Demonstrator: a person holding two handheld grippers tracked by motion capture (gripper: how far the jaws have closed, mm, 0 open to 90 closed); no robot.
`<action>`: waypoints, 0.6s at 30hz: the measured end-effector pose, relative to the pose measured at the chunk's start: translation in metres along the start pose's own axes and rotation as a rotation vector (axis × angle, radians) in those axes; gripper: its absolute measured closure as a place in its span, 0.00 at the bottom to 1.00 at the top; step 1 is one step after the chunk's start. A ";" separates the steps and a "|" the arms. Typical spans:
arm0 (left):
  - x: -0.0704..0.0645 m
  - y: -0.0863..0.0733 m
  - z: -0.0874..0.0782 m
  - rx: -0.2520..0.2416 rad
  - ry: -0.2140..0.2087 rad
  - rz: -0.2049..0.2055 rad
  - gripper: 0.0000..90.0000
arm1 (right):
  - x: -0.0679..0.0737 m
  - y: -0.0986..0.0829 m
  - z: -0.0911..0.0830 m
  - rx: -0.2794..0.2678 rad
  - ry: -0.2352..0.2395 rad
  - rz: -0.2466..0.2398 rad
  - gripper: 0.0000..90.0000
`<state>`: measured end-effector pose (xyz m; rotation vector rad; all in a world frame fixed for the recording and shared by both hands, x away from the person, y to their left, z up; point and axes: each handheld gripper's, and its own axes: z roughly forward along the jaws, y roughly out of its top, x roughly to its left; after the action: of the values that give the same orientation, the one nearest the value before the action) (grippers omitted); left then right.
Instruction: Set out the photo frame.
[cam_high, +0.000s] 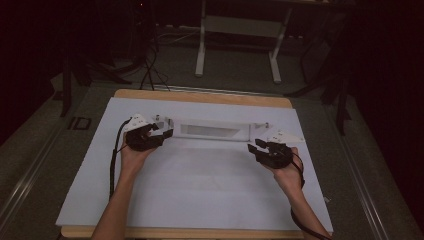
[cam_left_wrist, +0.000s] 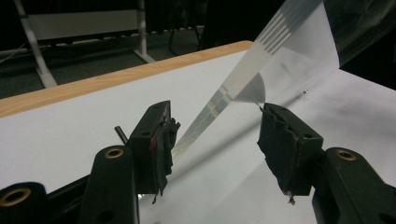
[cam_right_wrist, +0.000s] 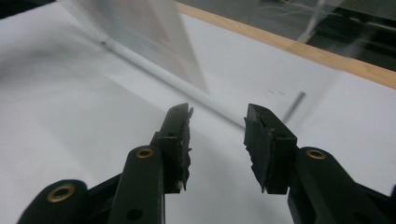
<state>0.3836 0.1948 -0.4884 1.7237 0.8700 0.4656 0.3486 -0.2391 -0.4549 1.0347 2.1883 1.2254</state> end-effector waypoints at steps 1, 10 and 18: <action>0.000 0.000 0.000 -0.001 0.002 0.000 0.49 | -0.003 -0.001 0.000 0.003 -0.006 0.007 0.66; 0.001 0.000 0.002 -0.013 0.004 -0.008 0.50 | -0.025 -0.010 0.000 -0.006 -0.061 0.031 0.63; 0.003 0.000 0.003 -0.020 -0.002 -0.027 0.49 | -0.043 -0.007 0.013 -0.041 -0.050 0.048 0.58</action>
<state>0.3873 0.1953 -0.4897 1.6918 0.8834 0.4531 0.3814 -0.2679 -0.4676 1.0944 2.1033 1.2471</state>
